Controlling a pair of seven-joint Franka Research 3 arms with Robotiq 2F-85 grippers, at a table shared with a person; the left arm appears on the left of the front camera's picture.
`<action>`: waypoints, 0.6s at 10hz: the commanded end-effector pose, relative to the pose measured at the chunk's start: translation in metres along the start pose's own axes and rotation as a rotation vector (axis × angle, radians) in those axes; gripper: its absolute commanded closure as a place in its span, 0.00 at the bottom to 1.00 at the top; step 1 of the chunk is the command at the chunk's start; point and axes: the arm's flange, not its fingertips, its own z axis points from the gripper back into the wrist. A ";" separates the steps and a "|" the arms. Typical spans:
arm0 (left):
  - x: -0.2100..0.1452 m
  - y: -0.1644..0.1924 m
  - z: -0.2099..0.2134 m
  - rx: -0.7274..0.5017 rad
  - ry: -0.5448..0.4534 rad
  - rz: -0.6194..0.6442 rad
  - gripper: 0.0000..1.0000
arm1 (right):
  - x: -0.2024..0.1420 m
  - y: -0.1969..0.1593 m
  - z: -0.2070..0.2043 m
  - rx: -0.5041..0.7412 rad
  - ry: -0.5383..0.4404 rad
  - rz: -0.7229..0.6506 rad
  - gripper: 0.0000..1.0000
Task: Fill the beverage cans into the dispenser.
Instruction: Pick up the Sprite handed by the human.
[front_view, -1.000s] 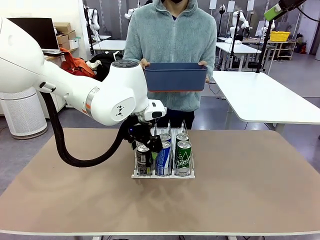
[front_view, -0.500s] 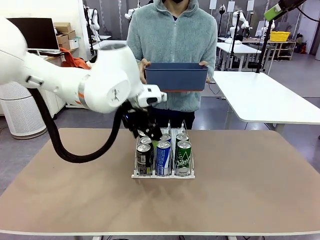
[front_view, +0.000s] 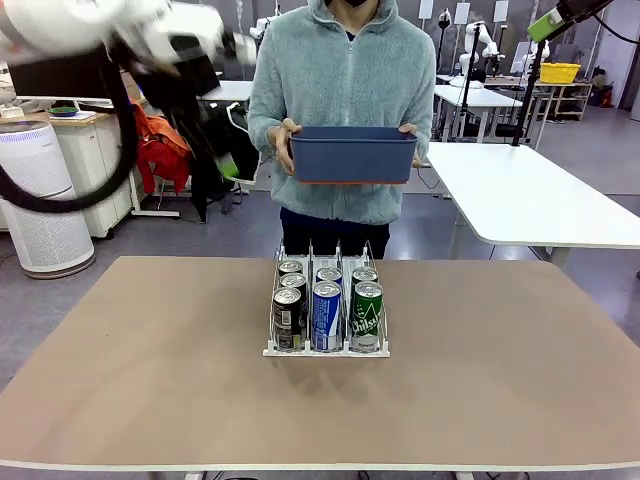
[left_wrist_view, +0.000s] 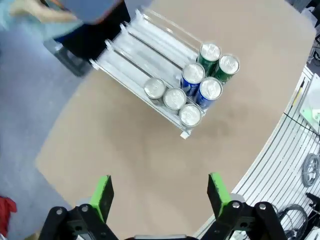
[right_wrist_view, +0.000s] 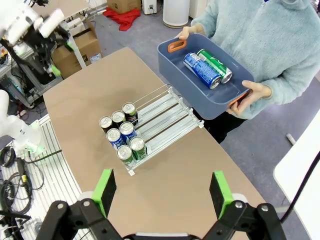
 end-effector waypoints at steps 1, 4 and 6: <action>0.016 0.018 0.032 -0.025 -0.060 -0.060 0.00 | 0.000 0.001 -0.001 0.005 0.000 -0.004 0.00; 0.022 0.026 0.081 0.018 -0.138 -0.078 0.00 | 0.000 0.001 -0.001 0.005 0.000 -0.004 0.00; 0.023 0.017 0.082 0.016 -0.142 -0.071 0.00 | 0.000 0.001 -0.001 0.005 0.000 -0.004 0.00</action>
